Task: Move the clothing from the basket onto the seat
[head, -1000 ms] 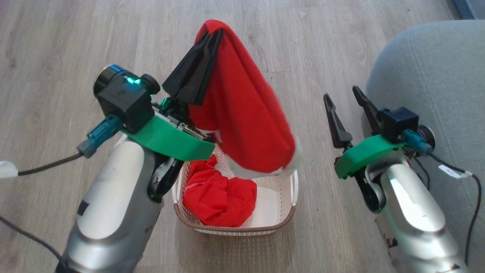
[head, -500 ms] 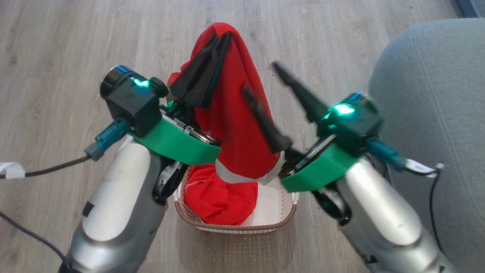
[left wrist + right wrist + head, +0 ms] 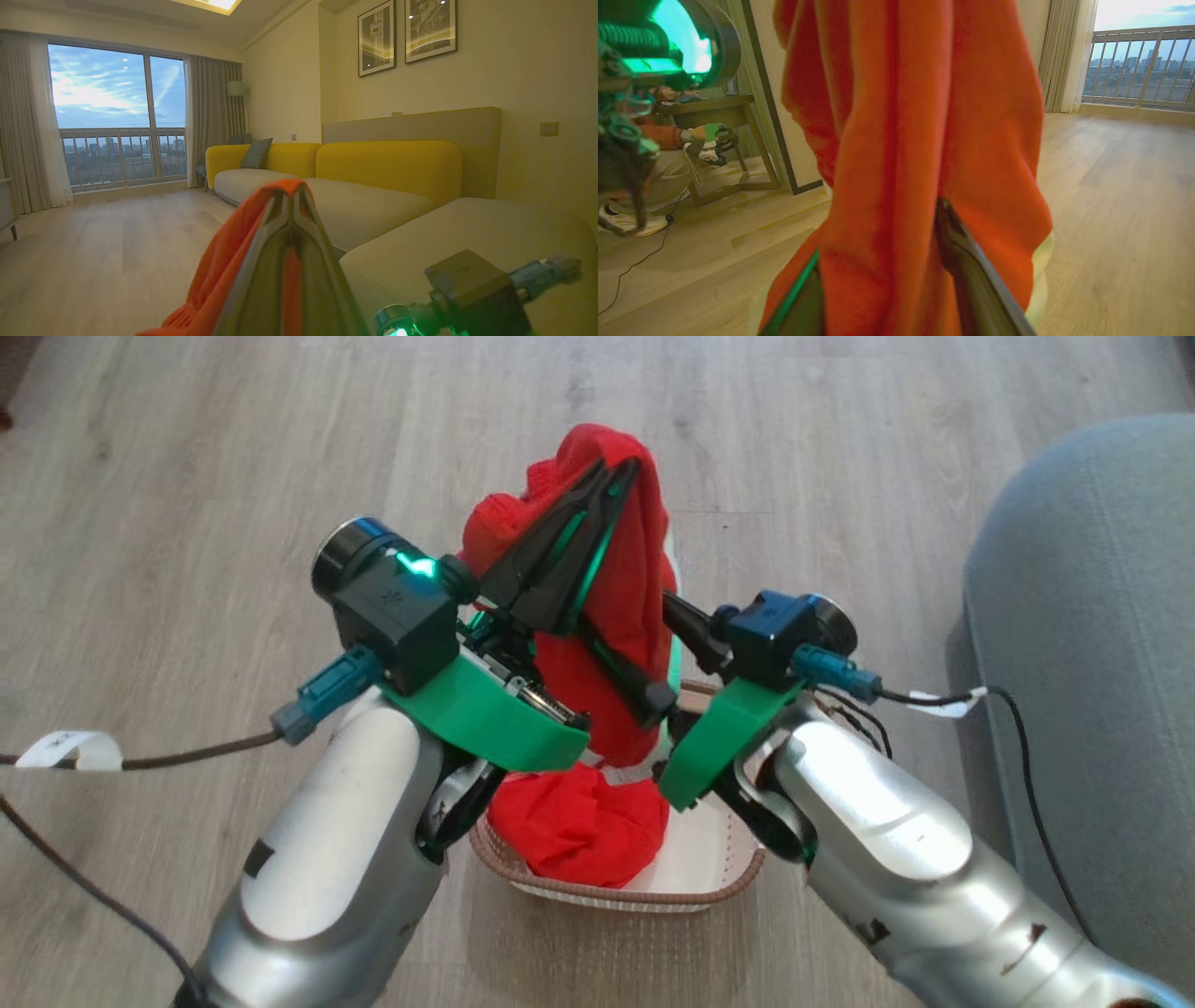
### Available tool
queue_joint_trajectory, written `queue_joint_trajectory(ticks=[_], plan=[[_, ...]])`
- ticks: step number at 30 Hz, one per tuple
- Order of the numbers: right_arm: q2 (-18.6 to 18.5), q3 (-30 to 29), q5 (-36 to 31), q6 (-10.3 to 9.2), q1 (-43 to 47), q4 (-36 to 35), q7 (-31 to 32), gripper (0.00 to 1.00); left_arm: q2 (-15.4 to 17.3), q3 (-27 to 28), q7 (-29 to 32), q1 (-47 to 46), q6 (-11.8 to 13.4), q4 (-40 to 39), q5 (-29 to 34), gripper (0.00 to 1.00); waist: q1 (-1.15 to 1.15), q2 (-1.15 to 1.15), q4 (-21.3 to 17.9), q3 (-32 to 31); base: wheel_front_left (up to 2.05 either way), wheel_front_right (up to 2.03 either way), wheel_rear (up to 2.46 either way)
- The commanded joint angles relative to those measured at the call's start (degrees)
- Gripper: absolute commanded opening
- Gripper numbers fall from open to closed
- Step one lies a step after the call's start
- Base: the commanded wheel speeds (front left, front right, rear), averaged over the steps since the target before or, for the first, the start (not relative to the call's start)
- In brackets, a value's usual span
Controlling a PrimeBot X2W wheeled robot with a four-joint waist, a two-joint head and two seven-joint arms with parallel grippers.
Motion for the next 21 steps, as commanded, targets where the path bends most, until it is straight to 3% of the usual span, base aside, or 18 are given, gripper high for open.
queue_joint_trajectory(ticks=[1, 9, 10, 11, 12, 21], plan=[[1.8, 0.0, 0.6, -0.01, -2.2, -1.4, -0.4, 0.0, 0.3, 1.8, -0.5, -1.8, -0.1, -1.6, -0.4, 0.0, 0.0, 0.0, 0.9, 0.2, 0.0, 0.0, 0.0], [2.1, -2.9, 0.1, -0.01, -1.5, -3.5, -0.4, 0.0, 0.4, 2.4, -0.5, -1.0, -0.1, -0.9, -1.1, 0.0, 0.0, 0.0, 2.3, 0.5, 0.0, 0.0, 0.0], [2.1, -3.8, -0.2, -0.01, -1.2, -4.2, -0.4, 0.0, 0.4, 2.5, -0.5, -0.9, -0.1, -0.8, -1.2, 0.26, 0.0, 0.0, 2.2, 0.6, 0.0, 0.0, 0.0], [2.1, -4.7, -0.5, -0.01, -0.9, -4.9, -0.4, 0.0, 0.4, 2.7, -0.5, -0.9, -0.1, -0.8, -1.3, 0.77, 0.0, 0.0, 2.2, 0.6, 0.0, 0.0, 0.0], [2.1, -5.7, -0.8, -0.01, -0.6, -5.6, -0.4, 0.0, 0.5, 3.0, -0.5, -0.8, -0.1, -0.7, -1.2, 1.0, 0.0, 0.0, 2.1, 0.7, 0.0, 0.0, 0.0], [1.1, -16.5, -3.9, -0.01, 3.3, -11.7, -0.4, 0.0, 2.1, 4.7, -0.5, 0.9, -0.1, 1.4, -1.0, 1.0, 0.0, 0.0, -0.4, 1.2, 0.0, 0.0, 0.0]])
